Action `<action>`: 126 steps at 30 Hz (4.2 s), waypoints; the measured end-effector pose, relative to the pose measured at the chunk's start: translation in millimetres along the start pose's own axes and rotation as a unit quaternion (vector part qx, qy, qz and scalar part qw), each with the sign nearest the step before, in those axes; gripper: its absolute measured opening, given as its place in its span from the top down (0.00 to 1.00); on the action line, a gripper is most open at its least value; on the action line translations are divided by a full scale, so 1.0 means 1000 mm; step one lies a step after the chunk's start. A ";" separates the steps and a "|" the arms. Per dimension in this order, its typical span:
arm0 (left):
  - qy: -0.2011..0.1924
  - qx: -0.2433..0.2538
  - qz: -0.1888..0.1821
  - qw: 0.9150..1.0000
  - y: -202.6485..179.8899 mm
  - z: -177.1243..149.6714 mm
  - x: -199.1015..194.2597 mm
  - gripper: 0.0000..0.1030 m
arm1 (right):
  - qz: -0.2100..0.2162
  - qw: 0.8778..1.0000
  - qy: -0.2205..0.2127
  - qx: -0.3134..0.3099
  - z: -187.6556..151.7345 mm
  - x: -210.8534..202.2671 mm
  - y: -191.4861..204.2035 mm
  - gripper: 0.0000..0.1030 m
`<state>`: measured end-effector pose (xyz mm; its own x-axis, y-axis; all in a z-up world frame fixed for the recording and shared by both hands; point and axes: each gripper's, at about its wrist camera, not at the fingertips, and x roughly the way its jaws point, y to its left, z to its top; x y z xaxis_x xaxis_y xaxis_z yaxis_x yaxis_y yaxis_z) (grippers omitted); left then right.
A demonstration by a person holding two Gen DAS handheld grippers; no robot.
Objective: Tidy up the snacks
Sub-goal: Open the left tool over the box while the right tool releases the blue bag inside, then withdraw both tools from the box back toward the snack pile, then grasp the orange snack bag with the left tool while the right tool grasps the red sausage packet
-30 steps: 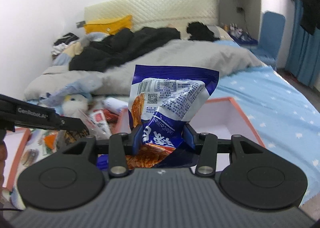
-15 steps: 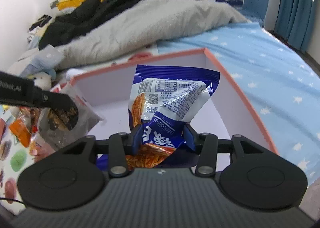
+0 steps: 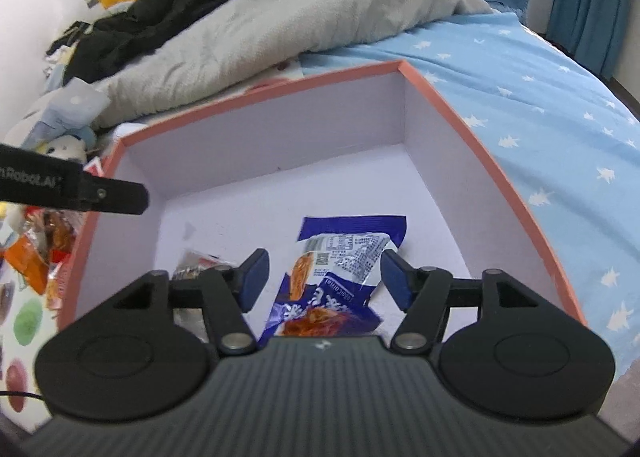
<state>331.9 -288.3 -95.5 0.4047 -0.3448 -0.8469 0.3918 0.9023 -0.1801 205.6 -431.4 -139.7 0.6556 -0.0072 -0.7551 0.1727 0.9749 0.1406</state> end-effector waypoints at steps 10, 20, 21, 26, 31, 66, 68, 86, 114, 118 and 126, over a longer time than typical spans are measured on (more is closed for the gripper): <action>-0.053 -0.007 -0.002 0.999 0.014 -0.012 -0.072 0.68 | 0.012 0.998 -0.061 -0.007 0.005 -0.062 0.018 0.38; -0.122 -0.011 0.002 0.992 0.025 -0.025 -0.154 0.68 | 0.032 0.991 -0.127 -0.027 0.011 -0.122 0.049 0.38; -0.127 -0.012 0.002 0.992 0.026 -0.029 -0.160 0.68 | 0.034 0.990 -0.132 -0.029 0.011 -0.127 0.051 0.38; -0.146 -0.016 0.002 0.989 0.031 -0.048 -0.191 0.68 | 0.044 0.987 -0.151 -0.037 0.007 -0.148 0.066 0.38; -0.160 -0.025 0.000 0.987 0.042 -0.067 -0.217 0.68 | 0.061 0.984 -0.161 -0.043 0.000 -0.163 0.082 0.38; -0.173 -0.107 0.064 0.977 0.134 -0.224 -0.282 0.68 | 0.146 0.976 -0.121 -0.110 -0.099 -0.176 0.192 0.38; -0.171 -0.107 0.060 0.978 0.133 -0.230 -0.281 0.68 | 0.145 0.976 -0.120 -0.114 -0.103 -0.175 0.193 0.38; -0.141 -0.121 0.064 0.980 0.166 -0.204 -0.234 0.56 | 0.138 0.978 -0.097 -0.121 -0.093 -0.142 0.208 0.38; -0.078 -0.153 0.099 0.980 0.312 -0.127 -0.092 0.44 | 0.149 0.970 0.029 -0.190 -0.044 0.037 0.274 0.38; -0.069 -0.139 0.111 0.982 0.332 -0.117 -0.071 0.40 | 0.146 0.969 0.052 -0.194 -0.043 0.067 0.284 0.35; -0.041 -0.146 0.097 0.984 0.359 -0.105 -0.022 0.39 | 0.125 0.968 0.078 -0.204 -0.048 0.123 0.298 0.14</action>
<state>376.7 70.6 -194.6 0.5188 -0.1674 -0.8383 0.0515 0.9850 -0.1648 302.5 -131.1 -221.5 0.5152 0.2435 -0.8218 -0.3028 0.9487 0.0913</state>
